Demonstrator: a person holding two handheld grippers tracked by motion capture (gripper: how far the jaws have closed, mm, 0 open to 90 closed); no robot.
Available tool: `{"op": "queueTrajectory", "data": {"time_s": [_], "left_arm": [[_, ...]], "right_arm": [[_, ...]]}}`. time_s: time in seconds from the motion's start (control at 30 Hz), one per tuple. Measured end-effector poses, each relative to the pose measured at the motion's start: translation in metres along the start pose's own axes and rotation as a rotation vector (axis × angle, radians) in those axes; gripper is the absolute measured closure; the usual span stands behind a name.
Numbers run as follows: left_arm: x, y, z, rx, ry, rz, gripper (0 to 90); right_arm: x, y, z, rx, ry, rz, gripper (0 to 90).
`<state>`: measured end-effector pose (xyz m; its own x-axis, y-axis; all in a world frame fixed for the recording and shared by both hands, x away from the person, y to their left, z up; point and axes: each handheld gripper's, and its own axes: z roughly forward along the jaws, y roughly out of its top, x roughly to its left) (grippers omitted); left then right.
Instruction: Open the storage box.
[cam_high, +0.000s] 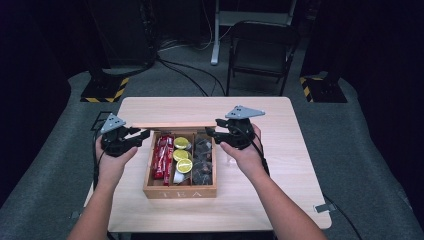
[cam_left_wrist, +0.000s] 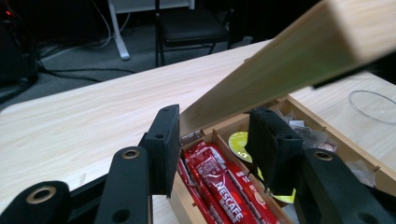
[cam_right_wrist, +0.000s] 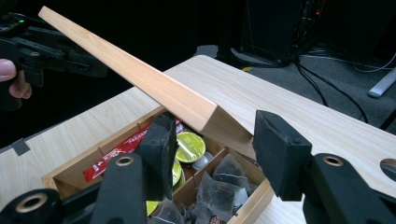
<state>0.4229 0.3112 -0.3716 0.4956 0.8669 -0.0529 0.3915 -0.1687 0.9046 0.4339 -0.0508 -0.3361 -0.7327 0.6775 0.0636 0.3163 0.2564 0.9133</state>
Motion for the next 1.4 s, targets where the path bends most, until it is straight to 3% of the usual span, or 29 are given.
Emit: {"op": "queueTrajectory", "data": {"time_s": [0.27,0.47,0.73,0.97,1.13,1.4], "left_arm": [[0.005,0.004,0.005,-0.005,0.010,0.001,59.3],[0.009,0.007,0.007,-0.010,-0.005,-0.001,60.7],[0.008,0.007,0.007,-0.009,-0.001,0.034,60.7],[0.011,0.007,0.009,-0.028,-0.012,0.039,60.4],[0.013,0.007,0.011,-0.034,-0.017,0.027,60.1],[0.017,0.010,0.012,-0.029,-0.038,0.018,59.7]], "right_arm": [[-0.002,0.007,0.003,0.011,-0.015,-0.014,49.4],[-0.003,0.012,0.006,0.005,-0.036,-0.010,49.5],[-0.004,0.006,0.012,-0.010,-0.056,0.031,50.2],[0.000,-0.012,0.004,-0.022,-0.064,0.052,50.1],[0.005,-0.030,0.001,0.001,-0.083,0.056,49.9],[0.014,-0.045,0.001,0.024,-0.075,0.070,49.6]]}}
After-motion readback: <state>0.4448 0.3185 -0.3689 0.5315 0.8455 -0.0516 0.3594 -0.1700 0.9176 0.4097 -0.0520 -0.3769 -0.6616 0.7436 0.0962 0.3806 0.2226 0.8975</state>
